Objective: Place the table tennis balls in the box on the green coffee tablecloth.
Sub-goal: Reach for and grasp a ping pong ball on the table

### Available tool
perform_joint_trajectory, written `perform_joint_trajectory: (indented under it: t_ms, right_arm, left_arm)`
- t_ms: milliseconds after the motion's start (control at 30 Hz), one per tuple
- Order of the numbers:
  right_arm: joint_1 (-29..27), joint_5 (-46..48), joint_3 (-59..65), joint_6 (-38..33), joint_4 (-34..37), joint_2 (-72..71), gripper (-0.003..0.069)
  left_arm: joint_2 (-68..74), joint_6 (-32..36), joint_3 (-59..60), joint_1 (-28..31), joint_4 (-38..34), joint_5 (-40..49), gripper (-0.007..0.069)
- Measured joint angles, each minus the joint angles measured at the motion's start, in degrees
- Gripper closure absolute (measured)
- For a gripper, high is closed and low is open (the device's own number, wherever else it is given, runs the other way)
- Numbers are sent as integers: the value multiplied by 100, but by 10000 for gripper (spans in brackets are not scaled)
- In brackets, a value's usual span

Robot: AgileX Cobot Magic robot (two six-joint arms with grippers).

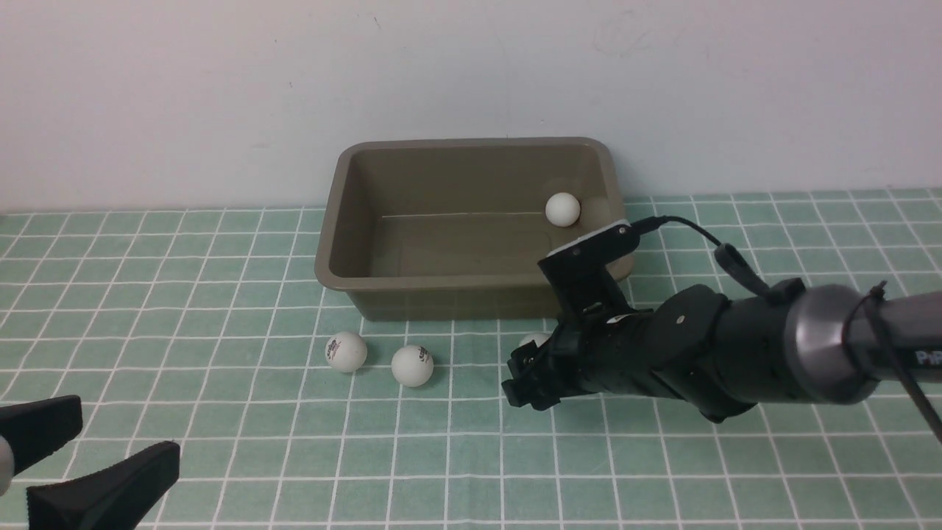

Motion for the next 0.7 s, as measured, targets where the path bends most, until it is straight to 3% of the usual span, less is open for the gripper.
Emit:
perform_joint_trajectory:
  t_ms: [433, 533, 633, 700]
  right_arm:
    - [0, -59, -231, 0, 77, 211, 172]
    - [0, -77, -237, 0, 277, 211, 211]
    - [0, -83, -249, 0, 539, 217, 314]
    - [0, -77, -249, 0, 579, 217, 316]
  left_arm:
    - [0, 0, 0, 0, 0, 0, 90]
    - [0, 0, 0, 0, 0, 2, 90]
    - [0, 0, 0, 0, -5, 2, 90]
    - [0, 0, 0, 0, -5, 2, 90]
